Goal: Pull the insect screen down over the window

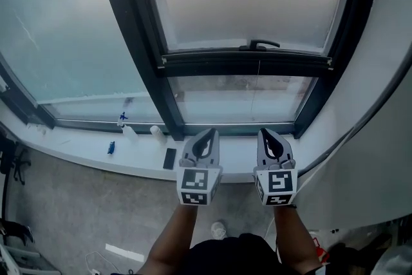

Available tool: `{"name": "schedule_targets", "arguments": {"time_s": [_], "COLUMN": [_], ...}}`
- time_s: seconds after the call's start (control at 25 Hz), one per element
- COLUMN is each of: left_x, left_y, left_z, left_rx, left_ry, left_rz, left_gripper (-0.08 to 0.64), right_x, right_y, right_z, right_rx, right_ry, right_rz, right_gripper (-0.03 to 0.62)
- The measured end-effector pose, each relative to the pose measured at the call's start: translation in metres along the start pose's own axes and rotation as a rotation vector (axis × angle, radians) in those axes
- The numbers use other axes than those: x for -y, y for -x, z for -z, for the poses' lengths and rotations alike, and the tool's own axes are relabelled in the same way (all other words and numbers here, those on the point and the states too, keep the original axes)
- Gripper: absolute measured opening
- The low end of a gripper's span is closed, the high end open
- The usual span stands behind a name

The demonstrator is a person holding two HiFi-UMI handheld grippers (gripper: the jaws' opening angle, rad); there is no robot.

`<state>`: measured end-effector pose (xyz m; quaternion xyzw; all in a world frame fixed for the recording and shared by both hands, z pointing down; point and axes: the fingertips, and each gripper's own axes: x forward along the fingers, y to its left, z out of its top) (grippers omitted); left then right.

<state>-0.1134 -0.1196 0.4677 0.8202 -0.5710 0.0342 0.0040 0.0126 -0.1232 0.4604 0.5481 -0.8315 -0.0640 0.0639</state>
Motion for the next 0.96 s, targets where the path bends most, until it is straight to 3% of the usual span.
{"name": "schedule_targets", "arguments": {"time_s": [0.96], "left_x": [0.054], "left_y": [0.02], "left_z": [-0.01], "left_rx": [0.008], "left_ry": [-0.02], "left_rz": [-0.028], "left_gripper": [0.003], "right_x": [0.028], "right_y": [0.05], "right_z": [0.008], "right_rx": [0.01], "right_ry": [-0.007], "right_rz": [0.007], "right_gripper": [0.005]}}
